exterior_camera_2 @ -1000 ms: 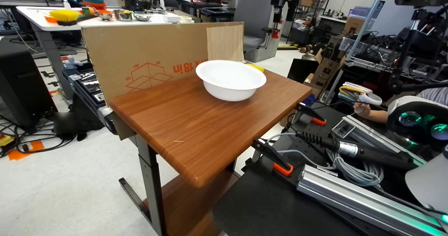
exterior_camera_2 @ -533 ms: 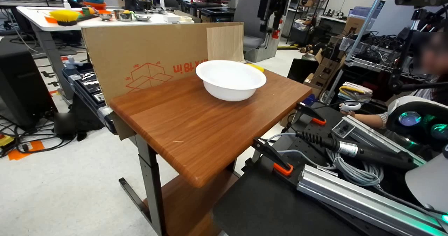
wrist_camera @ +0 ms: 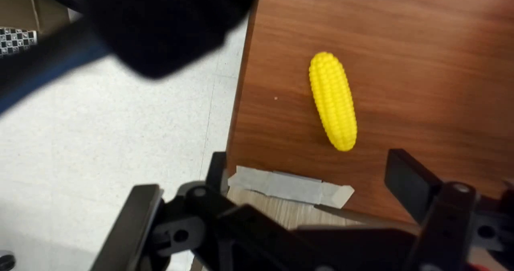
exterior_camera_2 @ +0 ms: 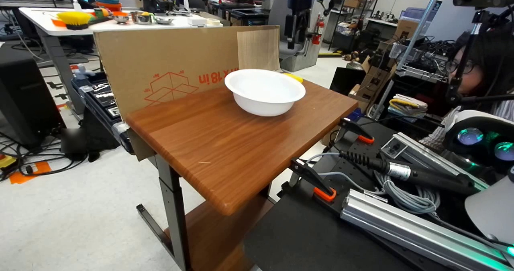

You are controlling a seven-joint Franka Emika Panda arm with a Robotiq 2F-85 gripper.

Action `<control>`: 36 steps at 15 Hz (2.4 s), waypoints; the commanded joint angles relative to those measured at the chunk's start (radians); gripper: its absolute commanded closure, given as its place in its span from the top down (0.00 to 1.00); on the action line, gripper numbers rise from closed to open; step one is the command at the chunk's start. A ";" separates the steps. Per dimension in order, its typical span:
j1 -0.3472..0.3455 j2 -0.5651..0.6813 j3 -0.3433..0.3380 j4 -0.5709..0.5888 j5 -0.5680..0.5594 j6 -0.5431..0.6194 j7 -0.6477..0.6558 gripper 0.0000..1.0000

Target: Put the plastic maize in the white bowl

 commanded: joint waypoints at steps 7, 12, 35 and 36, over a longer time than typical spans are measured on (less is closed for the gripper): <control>-0.031 0.201 0.071 0.157 0.059 -0.015 0.063 1.00; -0.038 0.181 0.079 0.088 0.076 0.002 0.063 1.00; 0.044 -0.234 0.103 -0.427 0.048 0.228 0.155 0.08; 0.071 -0.261 0.113 -0.459 0.040 0.245 0.169 0.08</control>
